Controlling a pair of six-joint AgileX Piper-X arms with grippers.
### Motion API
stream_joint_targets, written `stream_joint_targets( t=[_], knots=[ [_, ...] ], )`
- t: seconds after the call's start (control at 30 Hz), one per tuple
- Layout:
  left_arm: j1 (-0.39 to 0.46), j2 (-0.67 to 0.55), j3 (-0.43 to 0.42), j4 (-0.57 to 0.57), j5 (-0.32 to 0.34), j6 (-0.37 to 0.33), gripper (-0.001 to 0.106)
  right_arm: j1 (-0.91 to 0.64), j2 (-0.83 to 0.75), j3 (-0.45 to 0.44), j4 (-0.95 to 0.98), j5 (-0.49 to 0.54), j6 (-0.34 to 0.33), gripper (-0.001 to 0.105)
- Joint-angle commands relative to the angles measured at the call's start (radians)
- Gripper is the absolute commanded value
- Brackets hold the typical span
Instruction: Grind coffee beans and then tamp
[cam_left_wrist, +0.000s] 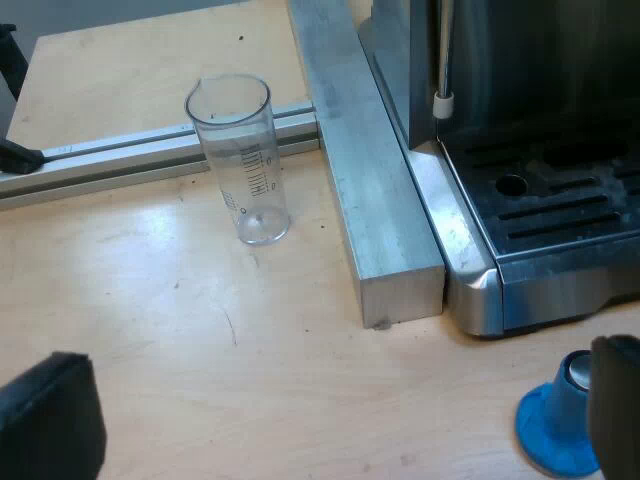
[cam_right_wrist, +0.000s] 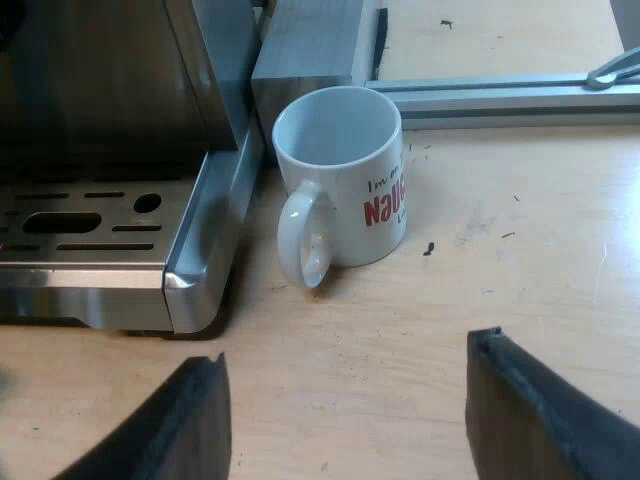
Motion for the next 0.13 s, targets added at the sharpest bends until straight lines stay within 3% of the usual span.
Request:
stream_joint_targets(
  t=[0.03, 0.13],
  knots=[
    [-0.001, -0.141, -0.001, -0.01, -0.007, -0.001, 0.105, 0.001, -0.039, -0.003, -0.01, -0.002, -0.004, 0.054],
    [-0.001, -0.141, -0.001, -0.01, -0.007, -0.001, 0.105, 0.001, -0.039, -0.003, -0.01, -0.002, -0.004, 0.054]
  ],
)
